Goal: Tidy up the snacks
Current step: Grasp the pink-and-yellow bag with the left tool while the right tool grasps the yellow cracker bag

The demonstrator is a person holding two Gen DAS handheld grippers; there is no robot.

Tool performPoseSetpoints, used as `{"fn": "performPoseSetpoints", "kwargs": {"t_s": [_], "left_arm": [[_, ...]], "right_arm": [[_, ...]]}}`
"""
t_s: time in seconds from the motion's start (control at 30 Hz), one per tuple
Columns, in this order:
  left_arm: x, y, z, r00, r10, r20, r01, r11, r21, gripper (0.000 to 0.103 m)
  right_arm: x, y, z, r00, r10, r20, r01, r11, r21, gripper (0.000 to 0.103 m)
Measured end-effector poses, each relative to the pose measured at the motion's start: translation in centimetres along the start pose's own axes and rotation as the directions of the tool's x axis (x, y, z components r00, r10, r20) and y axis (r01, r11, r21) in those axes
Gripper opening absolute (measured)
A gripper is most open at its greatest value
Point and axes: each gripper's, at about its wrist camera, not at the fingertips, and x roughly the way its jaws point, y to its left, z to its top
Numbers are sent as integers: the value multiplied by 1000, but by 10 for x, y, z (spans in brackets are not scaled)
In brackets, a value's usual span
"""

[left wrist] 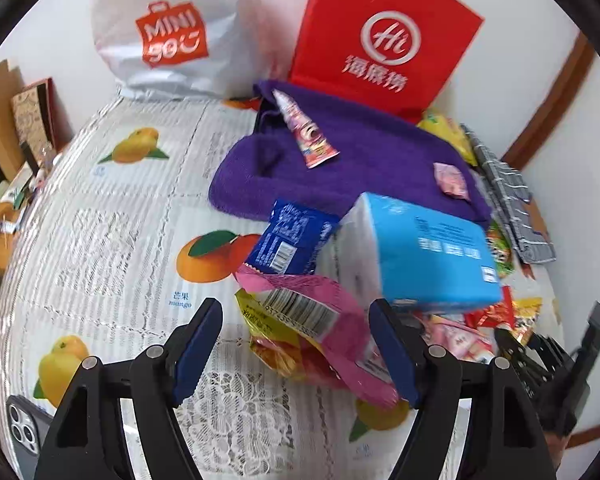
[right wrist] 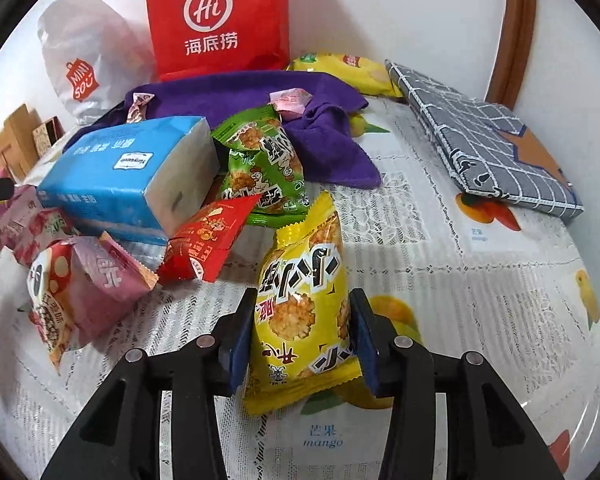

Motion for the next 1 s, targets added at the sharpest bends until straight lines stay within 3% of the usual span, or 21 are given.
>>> {"fn": "performPoseSetpoints", "kwargs": {"t_s": [0.2, 0.4, 0.5, 0.7, 1.0], "left_arm": [[14, 5, -10, 998, -47, -32, 47, 999, -15, 74], [5, 8, -29, 997, -76, -15, 77, 997, 28, 61], [4, 5, -32, 997, -77, 3, 77, 996, 44, 61], [16, 10, -30, 992, -126, 19, 127, 992, -17, 60], [2, 13, -42, 995, -81, 57, 79, 996, 38, 56]], "right_arm": [[3, -6, -1, 1000, 19, -6, -19, 999, 27, 49], [4, -6, -1, 1000, 16, -10, -16, 999, 30, 53], [4, -8, -2, 1000, 26, -10, -25, 999, 37, 54], [5, -9, -2, 1000, 29, -10, -28, 999, 37, 54], [5, -8, -3, 999, 31, -10, -31, 999, 36, 55]]}}
